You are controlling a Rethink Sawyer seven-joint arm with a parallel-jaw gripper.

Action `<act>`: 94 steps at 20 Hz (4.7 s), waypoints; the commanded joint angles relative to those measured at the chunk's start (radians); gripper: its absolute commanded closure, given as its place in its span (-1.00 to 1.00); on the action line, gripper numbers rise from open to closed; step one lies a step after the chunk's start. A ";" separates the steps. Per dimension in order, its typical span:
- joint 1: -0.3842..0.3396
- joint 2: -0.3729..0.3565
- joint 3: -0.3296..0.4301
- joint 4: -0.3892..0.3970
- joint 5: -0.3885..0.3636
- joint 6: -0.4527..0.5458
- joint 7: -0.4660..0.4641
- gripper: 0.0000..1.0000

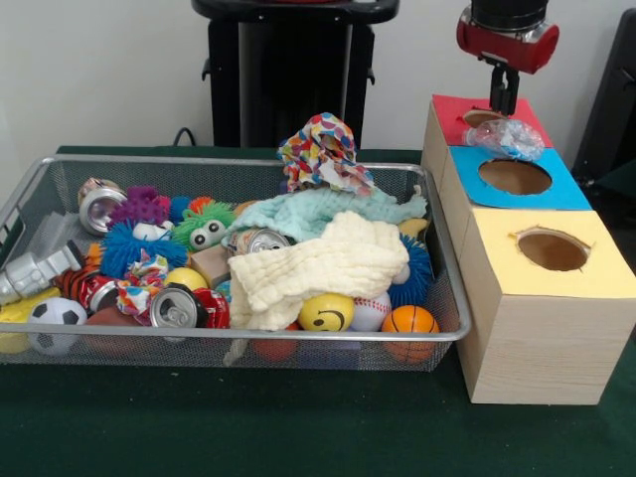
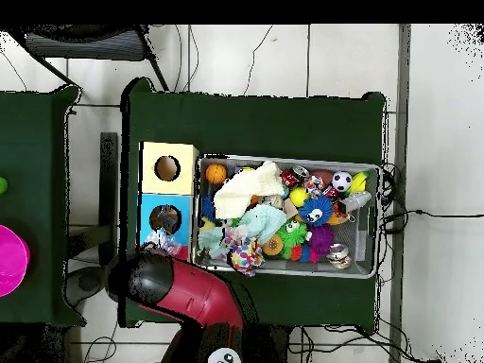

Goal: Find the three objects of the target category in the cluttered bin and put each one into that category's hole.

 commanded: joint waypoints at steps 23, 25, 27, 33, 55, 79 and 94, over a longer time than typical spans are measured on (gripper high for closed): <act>-0.050 0.070 0.196 0.176 0.200 -0.249 0.176 1.00; -0.073 0.074 0.224 0.185 0.198 -0.291 0.178 1.00; -0.091 0.083 0.239 0.184 0.185 -0.315 0.184 1.00; -0.097 0.110 0.229 0.153 0.159 -0.327 0.199 1.00; 0.029 0.051 0.082 0.047 0.153 -0.140 0.243 1.00; 0.071 0.135 0.038 -0.114 0.185 -0.173 0.260 1.00; 0.089 0.125 -0.021 -0.140 0.152 -0.069 0.260 1.00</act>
